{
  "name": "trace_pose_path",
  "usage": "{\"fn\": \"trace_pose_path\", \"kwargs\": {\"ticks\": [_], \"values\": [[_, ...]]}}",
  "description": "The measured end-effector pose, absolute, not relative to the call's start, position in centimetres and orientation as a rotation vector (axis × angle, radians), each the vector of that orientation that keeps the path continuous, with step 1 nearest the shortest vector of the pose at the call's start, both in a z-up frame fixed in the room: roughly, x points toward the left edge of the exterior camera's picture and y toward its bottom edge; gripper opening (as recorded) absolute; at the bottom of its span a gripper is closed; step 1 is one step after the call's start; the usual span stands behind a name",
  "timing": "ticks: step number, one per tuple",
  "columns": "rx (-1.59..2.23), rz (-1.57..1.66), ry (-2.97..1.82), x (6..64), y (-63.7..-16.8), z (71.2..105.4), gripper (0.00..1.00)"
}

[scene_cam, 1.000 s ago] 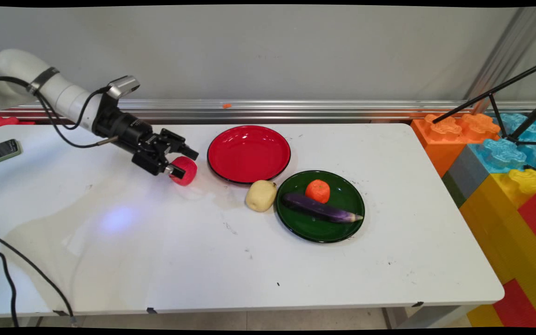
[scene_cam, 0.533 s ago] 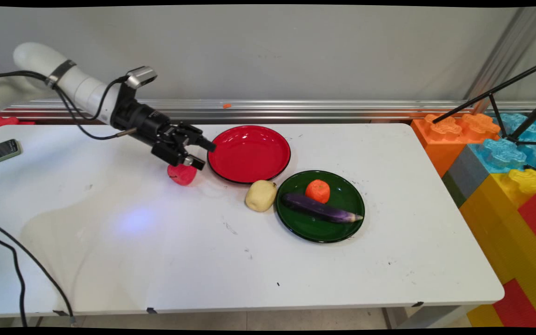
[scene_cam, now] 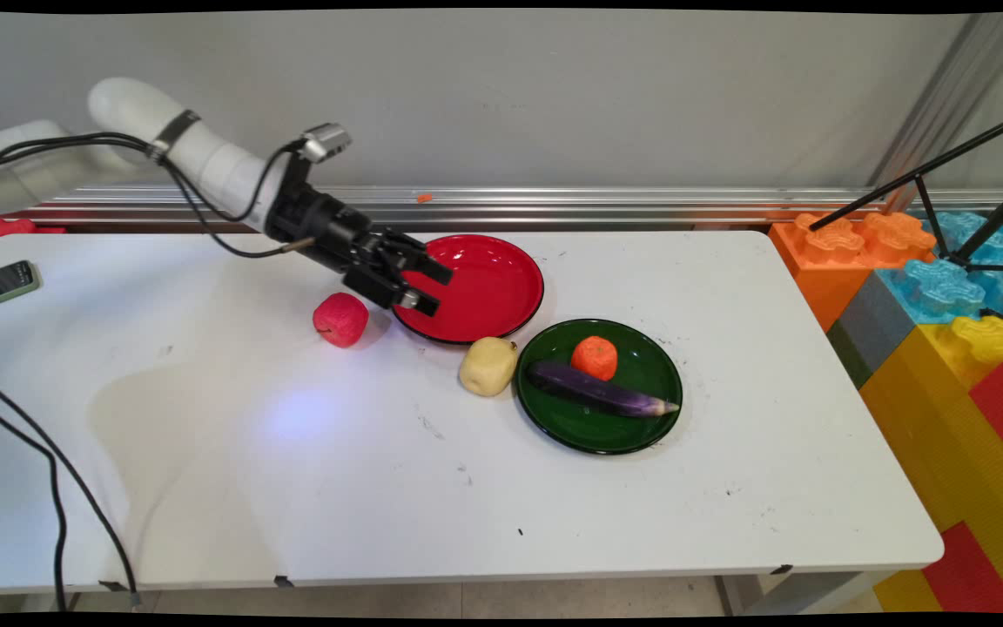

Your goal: Pick up the mandarin from the green plate

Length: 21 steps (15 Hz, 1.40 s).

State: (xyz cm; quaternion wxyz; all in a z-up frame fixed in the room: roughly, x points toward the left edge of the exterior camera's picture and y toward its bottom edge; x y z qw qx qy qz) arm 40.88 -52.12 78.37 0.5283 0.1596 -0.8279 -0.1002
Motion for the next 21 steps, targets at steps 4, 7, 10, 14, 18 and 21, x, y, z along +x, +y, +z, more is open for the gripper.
{"fn": "trace_pose_path", "kwargs": {"ticks": [4,7,10,14,18,21], "values": [[0.405,-0.247,-2.01,37.7,-53.5,77.7,1.0],[0.417,-0.251,-2.033,35.2,-54.7,77.1,1.0],[0.422,-0.259,-2.054,32.8,-55.7,76.5,1.0],[0.418,-0.268,-2.079,30.4,-56.5,75.9,1.0],[0.398,-0.272,-2.106,28.3,-57.4,74.9,1.0],[0.38,-0.27,-2.121,26.9,-58.1,74.3,1.0]]}}
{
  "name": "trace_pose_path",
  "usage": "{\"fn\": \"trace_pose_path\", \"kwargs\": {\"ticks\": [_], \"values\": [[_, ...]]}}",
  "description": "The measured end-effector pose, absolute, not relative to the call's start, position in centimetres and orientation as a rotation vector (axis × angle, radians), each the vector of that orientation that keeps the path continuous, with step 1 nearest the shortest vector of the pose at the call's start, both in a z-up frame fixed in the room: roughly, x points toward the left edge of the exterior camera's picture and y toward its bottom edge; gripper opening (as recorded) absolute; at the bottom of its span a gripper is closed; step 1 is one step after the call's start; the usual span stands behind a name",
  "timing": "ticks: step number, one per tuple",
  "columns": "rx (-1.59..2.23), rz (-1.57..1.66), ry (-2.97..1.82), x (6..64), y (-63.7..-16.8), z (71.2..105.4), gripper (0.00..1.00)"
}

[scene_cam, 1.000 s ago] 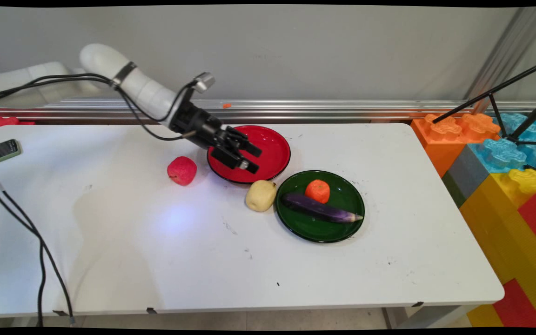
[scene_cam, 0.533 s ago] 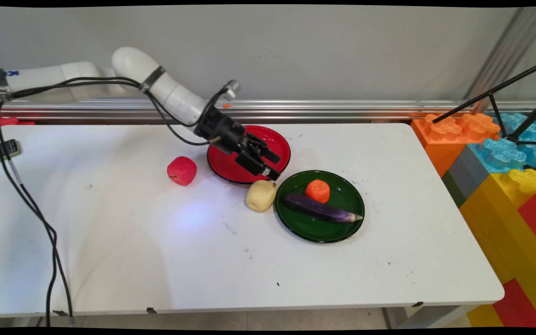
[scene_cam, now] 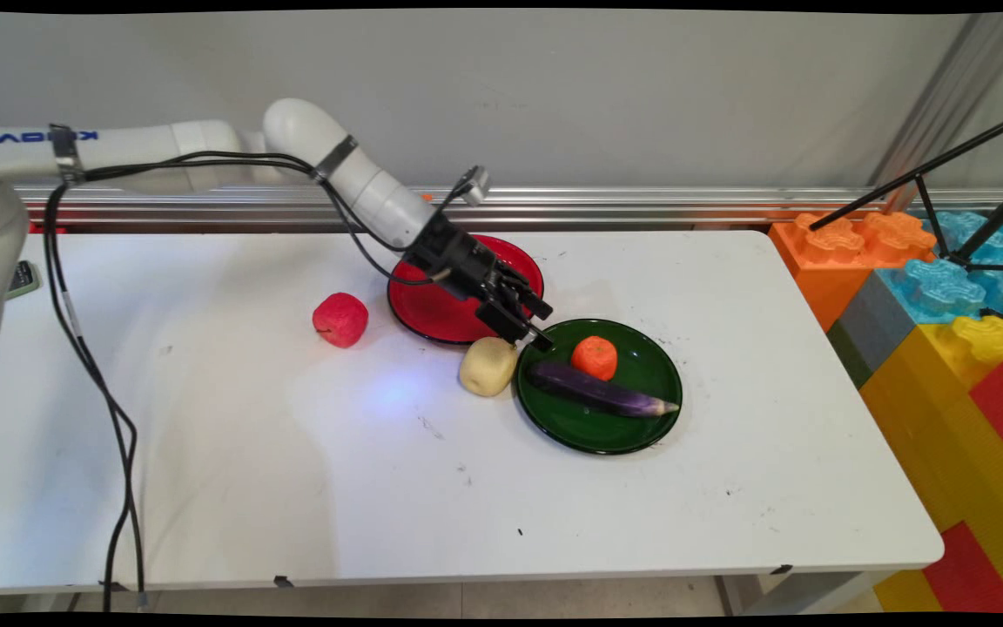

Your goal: Pick up the mandarin from the green plate

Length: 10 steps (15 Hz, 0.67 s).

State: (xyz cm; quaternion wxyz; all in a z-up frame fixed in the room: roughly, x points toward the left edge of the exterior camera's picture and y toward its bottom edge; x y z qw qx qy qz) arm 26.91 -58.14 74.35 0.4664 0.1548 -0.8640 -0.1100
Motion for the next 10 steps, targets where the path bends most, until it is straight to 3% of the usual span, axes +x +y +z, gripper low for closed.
{"fn": "trace_pose_path", "kwargs": {"ticks": [10], "values": [[0.34,-0.267,-2.141,23.1,-60.4,72.8,1.0]]}}
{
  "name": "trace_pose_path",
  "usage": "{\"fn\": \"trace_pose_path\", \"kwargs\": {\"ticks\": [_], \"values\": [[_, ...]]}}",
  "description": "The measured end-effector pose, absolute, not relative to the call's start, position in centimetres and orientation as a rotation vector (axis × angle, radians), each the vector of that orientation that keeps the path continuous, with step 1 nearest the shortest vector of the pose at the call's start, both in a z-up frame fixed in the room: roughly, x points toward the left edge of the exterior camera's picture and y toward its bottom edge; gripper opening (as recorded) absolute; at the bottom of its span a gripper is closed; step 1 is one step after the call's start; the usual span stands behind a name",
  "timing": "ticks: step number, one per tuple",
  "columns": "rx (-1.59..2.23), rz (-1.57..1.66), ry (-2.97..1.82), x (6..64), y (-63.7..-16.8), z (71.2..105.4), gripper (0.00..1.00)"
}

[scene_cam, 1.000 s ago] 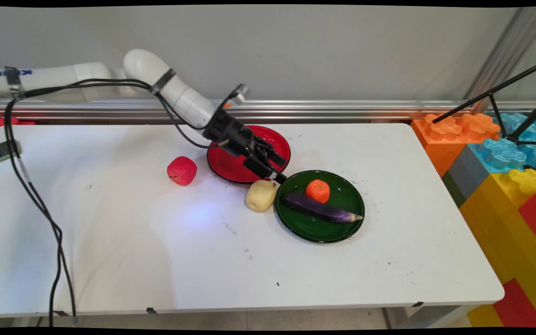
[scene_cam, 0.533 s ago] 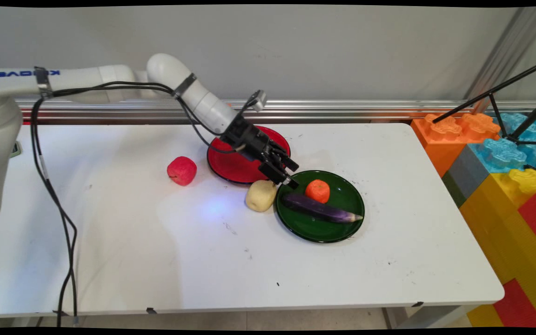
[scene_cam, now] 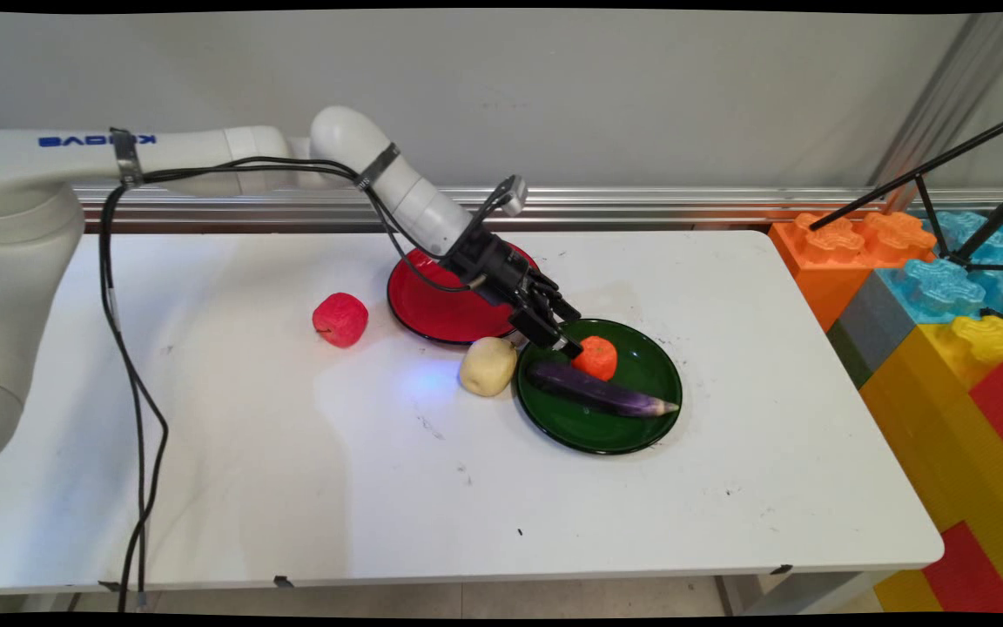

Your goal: Pick up the mandarin from the green plate

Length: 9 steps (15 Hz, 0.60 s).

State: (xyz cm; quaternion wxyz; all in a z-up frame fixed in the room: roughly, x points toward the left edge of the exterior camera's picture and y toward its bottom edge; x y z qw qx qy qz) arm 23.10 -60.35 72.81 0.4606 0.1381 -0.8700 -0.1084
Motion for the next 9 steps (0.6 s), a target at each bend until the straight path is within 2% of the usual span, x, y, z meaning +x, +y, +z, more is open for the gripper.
{"fn": "trace_pose_path", "kwargs": {"ticks": [9], "values": [[0.329,-0.268,-2.152,21.0,-61.8,71.4,1.0]]}}
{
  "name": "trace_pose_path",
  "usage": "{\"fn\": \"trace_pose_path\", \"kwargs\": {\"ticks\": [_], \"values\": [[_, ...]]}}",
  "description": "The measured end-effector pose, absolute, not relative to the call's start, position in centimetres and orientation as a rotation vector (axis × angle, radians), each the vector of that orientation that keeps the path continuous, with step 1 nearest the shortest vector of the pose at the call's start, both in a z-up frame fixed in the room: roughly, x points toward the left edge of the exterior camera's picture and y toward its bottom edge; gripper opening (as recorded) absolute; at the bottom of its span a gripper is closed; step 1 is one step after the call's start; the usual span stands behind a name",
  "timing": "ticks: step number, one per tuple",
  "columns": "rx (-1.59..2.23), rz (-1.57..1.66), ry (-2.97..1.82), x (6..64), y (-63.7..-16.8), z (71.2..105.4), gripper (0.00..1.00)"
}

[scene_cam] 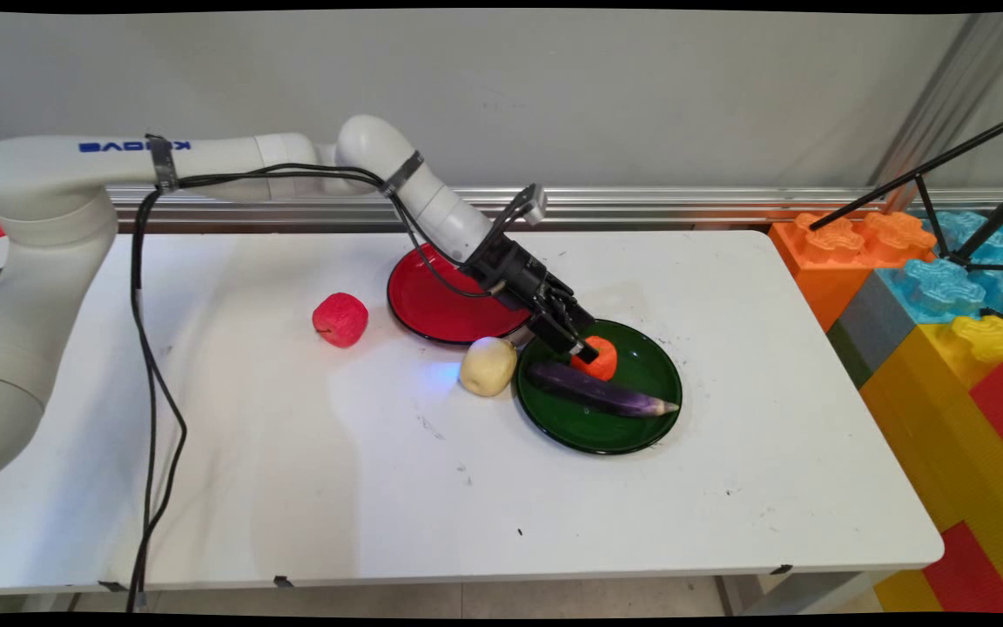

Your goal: Pick up the mandarin from the green plate

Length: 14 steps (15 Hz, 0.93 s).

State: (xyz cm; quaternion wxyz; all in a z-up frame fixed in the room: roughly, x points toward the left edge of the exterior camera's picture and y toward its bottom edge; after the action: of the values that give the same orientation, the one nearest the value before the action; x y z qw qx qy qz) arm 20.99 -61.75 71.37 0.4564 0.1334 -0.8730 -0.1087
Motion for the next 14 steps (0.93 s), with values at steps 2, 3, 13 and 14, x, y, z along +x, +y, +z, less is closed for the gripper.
{"fn": "trace_pose_path", "kwargs": {"ticks": [2,3,13,14], "values": [[0.326,-0.269,-2.155,20.6,-62.0,71.0,1.0],[0.325,-0.27,-2.156,20.5,-62.1,70.8,1.0],[0.295,-0.269,-2.16,19.4,-62.3,69.7,1.0],[0.292,-0.268,-2.161,19.3,-62.3,69.6,1.0]]}}
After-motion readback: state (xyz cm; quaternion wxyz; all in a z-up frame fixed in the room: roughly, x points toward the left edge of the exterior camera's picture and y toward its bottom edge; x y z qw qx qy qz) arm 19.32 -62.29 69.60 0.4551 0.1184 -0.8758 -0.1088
